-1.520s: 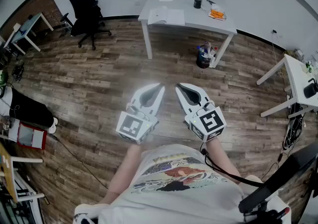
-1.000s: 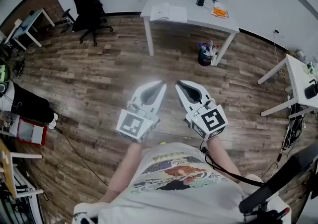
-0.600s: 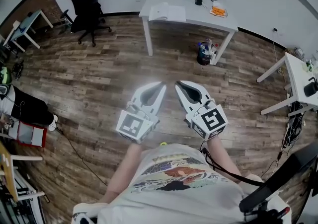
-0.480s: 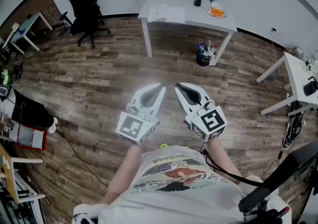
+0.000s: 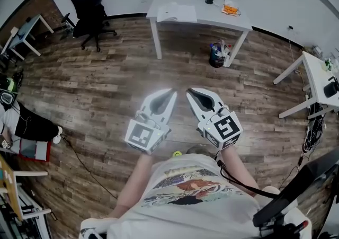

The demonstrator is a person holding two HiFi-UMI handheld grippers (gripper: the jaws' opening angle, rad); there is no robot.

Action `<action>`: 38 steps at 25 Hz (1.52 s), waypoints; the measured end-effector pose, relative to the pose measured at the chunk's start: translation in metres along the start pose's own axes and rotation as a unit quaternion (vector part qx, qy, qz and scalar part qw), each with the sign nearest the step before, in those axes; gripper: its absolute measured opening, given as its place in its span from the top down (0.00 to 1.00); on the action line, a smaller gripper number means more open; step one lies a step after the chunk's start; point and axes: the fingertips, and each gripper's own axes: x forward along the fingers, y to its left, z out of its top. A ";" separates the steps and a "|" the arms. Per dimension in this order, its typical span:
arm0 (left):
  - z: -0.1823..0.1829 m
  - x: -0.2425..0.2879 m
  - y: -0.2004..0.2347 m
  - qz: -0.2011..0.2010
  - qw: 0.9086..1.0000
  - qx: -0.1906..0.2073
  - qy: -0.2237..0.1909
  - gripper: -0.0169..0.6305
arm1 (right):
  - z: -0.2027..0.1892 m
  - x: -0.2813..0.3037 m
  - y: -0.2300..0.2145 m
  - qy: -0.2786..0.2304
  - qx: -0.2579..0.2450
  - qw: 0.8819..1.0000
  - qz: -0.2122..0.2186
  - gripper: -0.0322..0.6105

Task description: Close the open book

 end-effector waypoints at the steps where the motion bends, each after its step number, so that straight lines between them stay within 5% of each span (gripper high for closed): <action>1: 0.000 0.000 0.001 0.000 1.000 -0.001 0.000 0.95 | 0.000 0.000 0.000 0.001 0.000 1.000 -0.002 0.90; 17: -0.018 0.038 0.028 0.004 1.000 -0.009 0.009 0.95 | -0.009 0.031 -0.047 -0.001 0.005 1.000 -0.008 0.90; 38: -0.041 0.184 0.169 0.036 0.999 0.003 0.021 0.95 | -0.016 0.179 -0.197 0.016 0.009 0.999 0.048 0.90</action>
